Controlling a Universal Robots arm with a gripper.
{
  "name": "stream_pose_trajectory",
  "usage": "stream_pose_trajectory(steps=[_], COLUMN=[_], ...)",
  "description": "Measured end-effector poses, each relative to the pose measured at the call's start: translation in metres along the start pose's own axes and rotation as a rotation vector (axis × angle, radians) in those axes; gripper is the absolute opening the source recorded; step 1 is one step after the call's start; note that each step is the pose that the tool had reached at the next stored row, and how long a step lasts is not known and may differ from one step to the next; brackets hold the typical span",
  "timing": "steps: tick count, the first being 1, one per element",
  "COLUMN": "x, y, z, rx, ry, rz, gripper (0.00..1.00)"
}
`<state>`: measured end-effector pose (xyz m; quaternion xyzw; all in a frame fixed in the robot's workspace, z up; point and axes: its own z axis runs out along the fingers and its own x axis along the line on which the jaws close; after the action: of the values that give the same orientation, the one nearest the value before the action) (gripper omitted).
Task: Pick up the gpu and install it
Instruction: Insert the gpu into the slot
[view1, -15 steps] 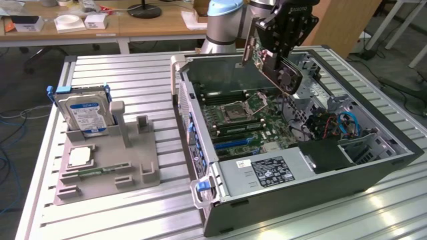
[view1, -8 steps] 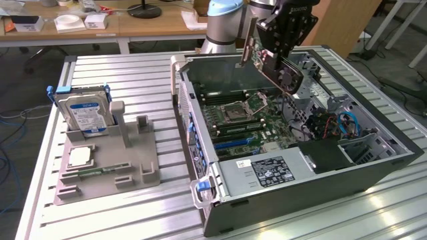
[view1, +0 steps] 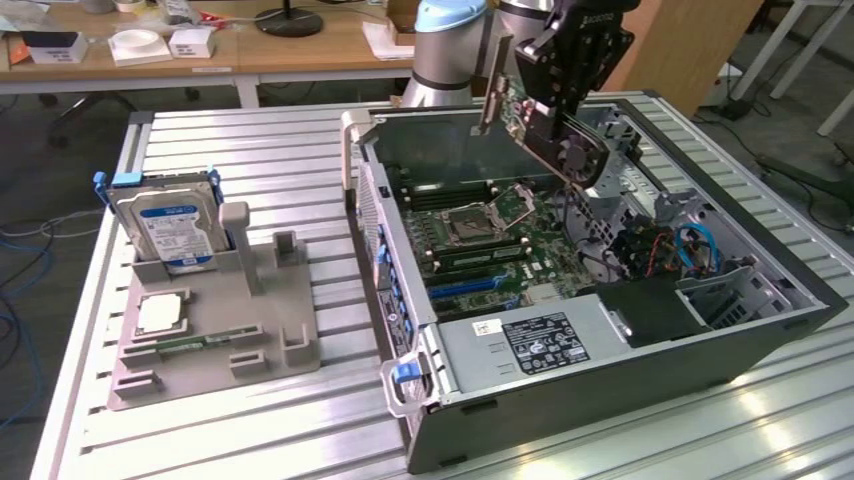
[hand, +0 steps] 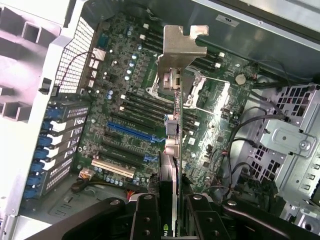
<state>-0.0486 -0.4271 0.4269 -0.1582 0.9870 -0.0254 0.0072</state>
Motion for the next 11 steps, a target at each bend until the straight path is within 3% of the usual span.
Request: stream_pose_trajectory(steps=[11], x=[0.0001], y=[-0.0002], z=[0.0000], rx=[-0.0003], ry=[-0.0032], rz=[-0.062], gripper=[0.26])
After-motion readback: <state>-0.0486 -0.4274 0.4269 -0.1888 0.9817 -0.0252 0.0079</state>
